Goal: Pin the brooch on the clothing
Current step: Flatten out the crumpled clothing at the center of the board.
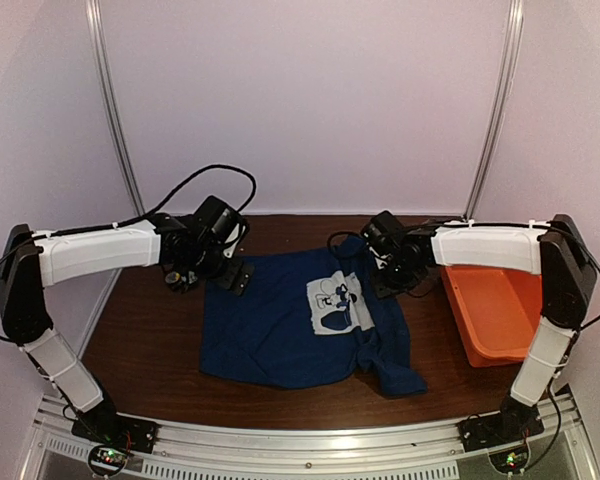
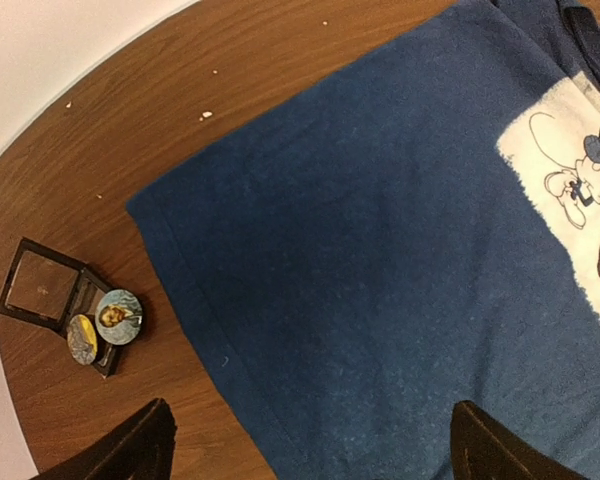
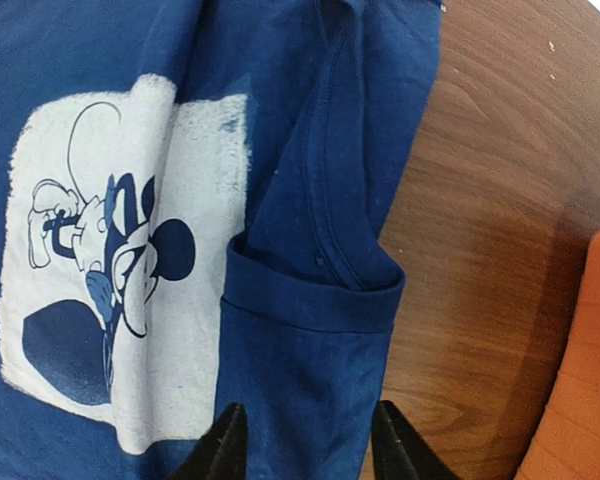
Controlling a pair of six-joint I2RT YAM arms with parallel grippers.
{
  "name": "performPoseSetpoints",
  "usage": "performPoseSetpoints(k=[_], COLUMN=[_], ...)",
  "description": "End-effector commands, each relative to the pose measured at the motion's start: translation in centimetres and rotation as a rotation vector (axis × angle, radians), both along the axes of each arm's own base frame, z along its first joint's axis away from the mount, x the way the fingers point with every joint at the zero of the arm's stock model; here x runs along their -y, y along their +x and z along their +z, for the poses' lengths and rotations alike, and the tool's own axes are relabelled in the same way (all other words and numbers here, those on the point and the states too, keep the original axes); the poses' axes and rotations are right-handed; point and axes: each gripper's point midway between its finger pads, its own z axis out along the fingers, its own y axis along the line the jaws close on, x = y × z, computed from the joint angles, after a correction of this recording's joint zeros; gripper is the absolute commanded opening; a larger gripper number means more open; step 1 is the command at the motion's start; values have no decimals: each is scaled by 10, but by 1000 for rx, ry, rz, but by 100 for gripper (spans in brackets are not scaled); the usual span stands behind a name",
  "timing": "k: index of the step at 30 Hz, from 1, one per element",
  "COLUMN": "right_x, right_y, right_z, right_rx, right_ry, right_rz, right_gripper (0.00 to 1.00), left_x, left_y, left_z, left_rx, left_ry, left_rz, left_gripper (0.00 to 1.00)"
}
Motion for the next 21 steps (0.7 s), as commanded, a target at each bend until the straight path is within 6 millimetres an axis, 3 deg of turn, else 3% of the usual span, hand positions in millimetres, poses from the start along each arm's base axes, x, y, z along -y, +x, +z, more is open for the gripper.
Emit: performPoseSetpoints(k=[1,11,21], right_x=[-24,-34,-24], right_y=[16,26,32], right_z=[4,-36,-54], right_rx=[22,-57,-90], right_ry=[95,95,94], right_rz=[19,-11,-66], right_gripper=[34,11,7], left_x=[13,17,20], left_y=[3,1,0], left_z=[-9,-19,-29], left_rx=[-7,-46,-72], left_ry=[-83,-111,-113], left_rz=[-22,-35,-45], left_gripper=[98,98,98])
